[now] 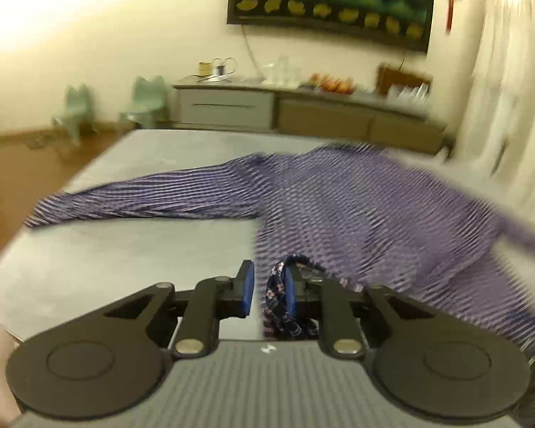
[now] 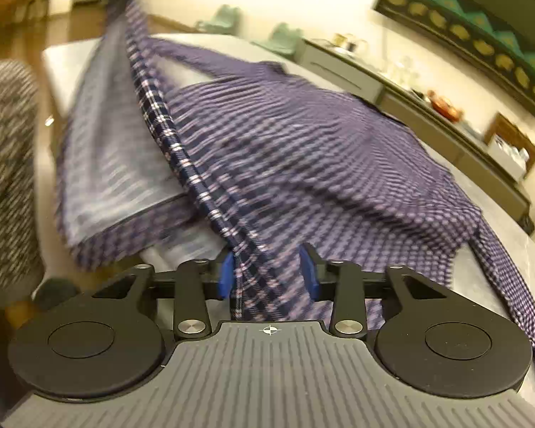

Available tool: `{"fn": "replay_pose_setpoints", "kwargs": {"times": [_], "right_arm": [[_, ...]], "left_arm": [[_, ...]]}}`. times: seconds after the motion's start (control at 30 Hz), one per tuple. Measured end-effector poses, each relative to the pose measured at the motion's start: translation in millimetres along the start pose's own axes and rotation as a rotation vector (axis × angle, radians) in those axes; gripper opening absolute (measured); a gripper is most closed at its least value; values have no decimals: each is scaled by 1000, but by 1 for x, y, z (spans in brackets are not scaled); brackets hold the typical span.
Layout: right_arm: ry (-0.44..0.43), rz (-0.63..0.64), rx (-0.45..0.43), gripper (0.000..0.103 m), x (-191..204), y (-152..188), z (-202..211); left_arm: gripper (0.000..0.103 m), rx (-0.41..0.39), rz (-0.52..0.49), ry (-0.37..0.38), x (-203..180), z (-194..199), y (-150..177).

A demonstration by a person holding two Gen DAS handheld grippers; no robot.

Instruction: Fold clothes

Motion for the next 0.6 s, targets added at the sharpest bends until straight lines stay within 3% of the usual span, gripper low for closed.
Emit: {"fn": "replay_pose_setpoints", "kwargs": {"times": [0.07, 0.2, 0.37, 0.5, 0.6], "right_arm": [[9, -24, 14, 34, -21, -6, -9], [25, -6, 55, 32, -51, -13, -31], [57, -59, 87, 32, -82, -4, -61], [16, -233, 91, 35, -103, 2, -76], [-17, -278, 75, 42, -111, 0, -75]], "left_arm": [[19, -17, -38, -40, -7, 3, 8], [22, -157, -211, -126, -47, 39, 21], [24, -243, -505, 71, -149, 75, 65], [24, -185, -770, 203, -223, 54, 115], [24, -126, -875, 253, -252, 25, 137]]}}
Point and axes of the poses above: each gripper's, at about its wrist camera, not at the fingertips, and z roughly against the way its jaws point, x to its left, y to its underside, the point moved 8 cm from there along -z, roughly the way its jaws point, and after that the axes turned 1 degree about z, right-handed, at the moved point
